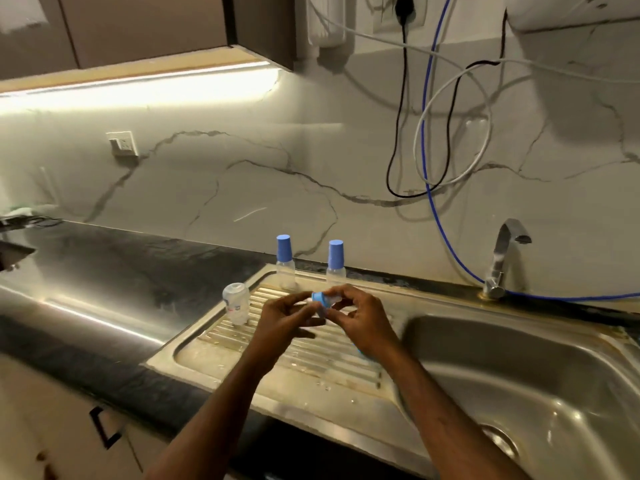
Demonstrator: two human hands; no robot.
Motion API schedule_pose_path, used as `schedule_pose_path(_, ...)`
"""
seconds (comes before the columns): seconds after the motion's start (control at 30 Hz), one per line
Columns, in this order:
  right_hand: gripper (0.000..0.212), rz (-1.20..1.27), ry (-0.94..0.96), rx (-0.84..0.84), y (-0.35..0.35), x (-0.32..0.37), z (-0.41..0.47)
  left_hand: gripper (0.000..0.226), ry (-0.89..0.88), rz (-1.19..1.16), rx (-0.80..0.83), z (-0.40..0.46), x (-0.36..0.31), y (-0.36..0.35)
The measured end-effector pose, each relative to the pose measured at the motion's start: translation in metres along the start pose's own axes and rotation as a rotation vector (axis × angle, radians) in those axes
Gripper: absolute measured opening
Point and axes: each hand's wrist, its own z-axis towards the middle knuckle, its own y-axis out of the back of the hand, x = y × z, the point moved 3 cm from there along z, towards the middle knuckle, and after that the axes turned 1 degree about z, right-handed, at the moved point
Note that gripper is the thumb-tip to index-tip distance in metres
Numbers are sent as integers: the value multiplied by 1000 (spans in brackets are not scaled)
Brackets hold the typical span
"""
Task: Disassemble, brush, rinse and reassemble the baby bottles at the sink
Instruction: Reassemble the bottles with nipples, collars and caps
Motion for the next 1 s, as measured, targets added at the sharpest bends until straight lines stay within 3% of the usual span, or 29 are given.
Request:
schedule_pose_path(0.13, 42, -75, -4, 57, -48, 3, 20, 45, -129, 337, -583, 8, 1, 85)
schedule_pose_path(0.2, 44, -128, -23, 93, -68, -1, 26, 59, -59, 475, -694, 19, 13, 125)
schedule_pose_path(0.33, 40, -219, -81, 145, -92, -12, 27, 101, 102, 705, -552, 47, 44, 170)
schedule_pose_path(0.4, 39, -245, -102, 142, -95, -16, 27, 109, 142, 766, -443, 61, 56, 177)
schedule_pose_path(0.5, 37, -264, -125, 147, -90, -22, 26, 103, 189, 790, -353, 78, 70, 178)
schedule_pose_path(0.63, 34, -261, -129, 146, -69, -24, 22, 77, 185, 792, -406, 84, 74, 168)
schedule_pose_path(0.7, 34, -230, -125, 96, -52, -22, 21, 67, 125, 694, -496, 81, 67, 148)
schedule_pose_path(0.77, 33, -155, -140, -5, -27, -24, 20, 64, 59, 418, -526, 78, 57, 114)
schedule_pose_path(0.87, 28, 24, -209, -164, 16, -39, 13, 63, 14, -16, -350, 75, 46, 46)
schedule_pose_path(1.0, 29, 345, -274, -340, 71, -55, -9, 48, -104, -68, -225, 69, 40, -46)
